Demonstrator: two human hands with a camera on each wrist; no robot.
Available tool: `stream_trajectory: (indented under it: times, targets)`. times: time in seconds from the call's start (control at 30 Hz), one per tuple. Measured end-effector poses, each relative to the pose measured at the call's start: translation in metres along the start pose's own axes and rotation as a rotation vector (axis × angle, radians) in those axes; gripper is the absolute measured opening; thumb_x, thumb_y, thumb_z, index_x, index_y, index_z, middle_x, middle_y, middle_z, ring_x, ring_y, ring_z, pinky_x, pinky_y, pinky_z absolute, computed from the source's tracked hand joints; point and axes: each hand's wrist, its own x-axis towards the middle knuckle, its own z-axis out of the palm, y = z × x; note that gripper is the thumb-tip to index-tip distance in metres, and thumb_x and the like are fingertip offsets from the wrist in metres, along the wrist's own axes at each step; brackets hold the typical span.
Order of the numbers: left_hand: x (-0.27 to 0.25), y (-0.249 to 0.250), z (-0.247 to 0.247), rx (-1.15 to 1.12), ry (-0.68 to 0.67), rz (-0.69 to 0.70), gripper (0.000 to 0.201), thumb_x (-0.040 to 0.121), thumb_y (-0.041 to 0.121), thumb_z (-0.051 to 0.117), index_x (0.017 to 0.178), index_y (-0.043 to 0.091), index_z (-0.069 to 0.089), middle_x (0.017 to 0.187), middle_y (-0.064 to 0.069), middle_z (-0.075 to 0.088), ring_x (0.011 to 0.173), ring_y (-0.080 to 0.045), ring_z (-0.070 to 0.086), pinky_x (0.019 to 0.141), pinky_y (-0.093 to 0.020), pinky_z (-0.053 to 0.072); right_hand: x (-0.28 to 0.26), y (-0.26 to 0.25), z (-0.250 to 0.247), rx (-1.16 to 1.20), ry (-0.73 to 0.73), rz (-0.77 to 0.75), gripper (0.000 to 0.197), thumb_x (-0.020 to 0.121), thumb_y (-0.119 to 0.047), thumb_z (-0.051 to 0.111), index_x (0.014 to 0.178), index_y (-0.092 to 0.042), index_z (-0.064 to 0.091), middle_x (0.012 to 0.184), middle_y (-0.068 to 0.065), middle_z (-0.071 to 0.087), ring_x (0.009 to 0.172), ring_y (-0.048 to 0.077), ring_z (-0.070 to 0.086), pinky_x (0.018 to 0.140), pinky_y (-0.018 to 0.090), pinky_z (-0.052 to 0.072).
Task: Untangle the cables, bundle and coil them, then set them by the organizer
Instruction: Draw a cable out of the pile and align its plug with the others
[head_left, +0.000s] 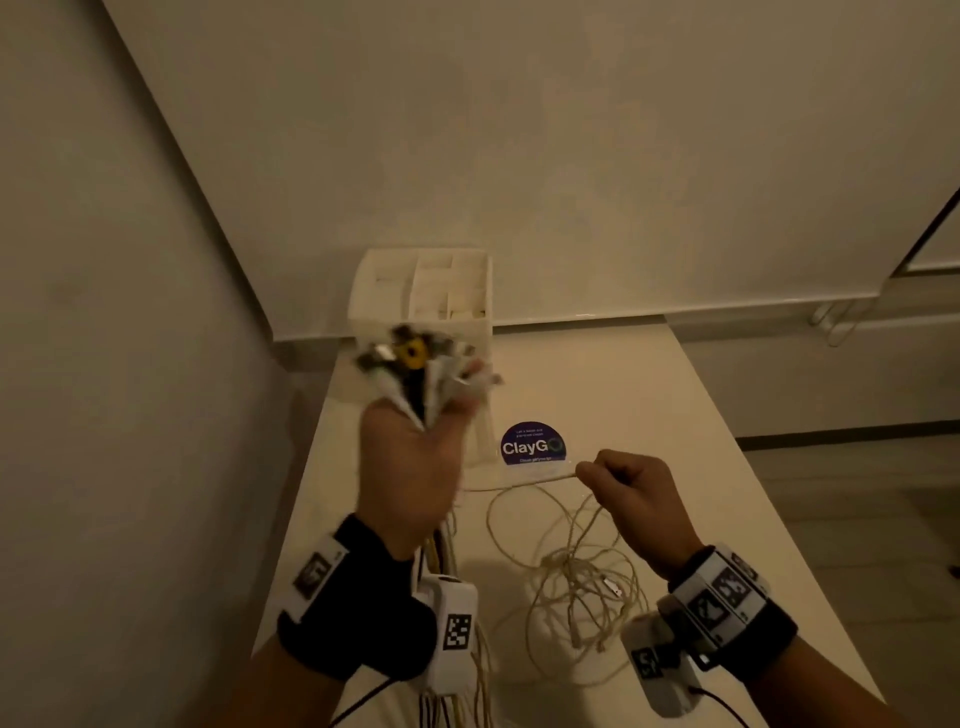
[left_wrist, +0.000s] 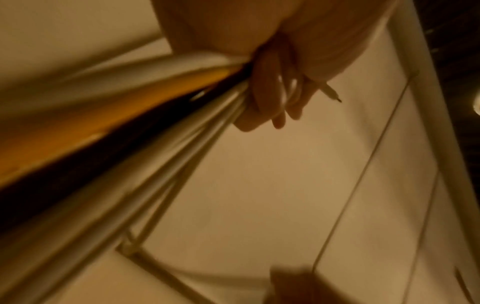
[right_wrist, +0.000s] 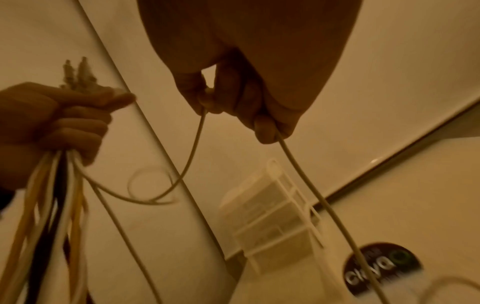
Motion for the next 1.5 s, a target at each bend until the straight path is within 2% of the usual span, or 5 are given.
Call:
stream_trajectory:
  times: [0.1, 0.2, 0.4, 0.9, 1.5]
  targets:
    - [-0.011, -0.01, 0.027, 0.163, -0.244, -0.084, 0.013, 0.086, 0.012, 0.07, 0.099, 0.014, 0.074, 0.089, 0.013, 0.075, 0.086, 0.001, 0.069, 0.076, -0.022, 0.054, 0.008, -0.026, -0.002, 0.054, -0.047, -0.072, 0.047, 0.09, -0.005, 0.06, 0.05, -0.015, 0.039, 0.05, -0.005, 0.034, 0.05, 0.01, 0.03, 0.053, 0.026, 0.03]
    - [-0.012, -0.02, 0.041, 0.293, -0.375, -0.145, 0.007, 0.085, 0.027, 0.072, 0.083, 0.022, 0.074, 0.064, 0.01, 0.069, 0.058, -0.009, 0.063, 0.059, -0.036, 0.053, 0.013, -0.048, -0.003, 0.214, -0.11, -0.126, 0.041, 0.085, -0.023, 0.06, 0.055, 0.001, 0.046, 0.052, 0.001, 0.035, 0.051, 0.015, 0.03, 0.053, 0.032, 0.028]
    - [-0.007, -0.013, 0.046, 0.305, -0.294, -0.087, 0.012, 0.089, 0.01, 0.066, 0.082, 0.02, 0.069, 0.044, 0.022, 0.054, 0.041, 0.004, 0.049, 0.045, -0.008, 0.032, 0.011, -0.049, -0.009, 0.35, -0.197, -0.101, 0.036, 0.091, -0.021, 0.051, 0.065, 0.003, 0.055, 0.057, 0.013, 0.04, 0.052, 0.017, 0.034, 0.053, 0.028, 0.026]
    - [0.04, 0.005, -0.019, -0.004, 0.157, -0.068, 0.037, 0.08, 0.048, 0.066, 0.062, 0.016, 0.063, 0.038, 0.006, 0.036, 0.031, -0.016, 0.028, 0.046, -0.027, 0.031, 0.017, 0.042, 0.009, 0.183, -0.103, 0.056, 0.039, 0.097, -0.015, 0.052, 0.062, 0.0, 0.052, 0.052, -0.007, 0.041, 0.052, 0.009, 0.035, 0.055, 0.017, 0.032]
    - [0.023, 0.002, -0.034, -0.18, -0.039, -0.237, 0.026, 0.082, 0.034, 0.059, 0.076, 0.009, 0.062, 0.042, 0.002, 0.024, 0.033, -0.01, 0.017, 0.039, -0.017, 0.021, -0.008, 0.021, -0.008, 0.114, -0.081, -0.027, 0.014, 0.093, 0.0, 0.052, 0.097, -0.003, 0.065, 0.084, 0.018, 0.07, 0.085, 0.033, 0.066, 0.083, 0.044, 0.051]
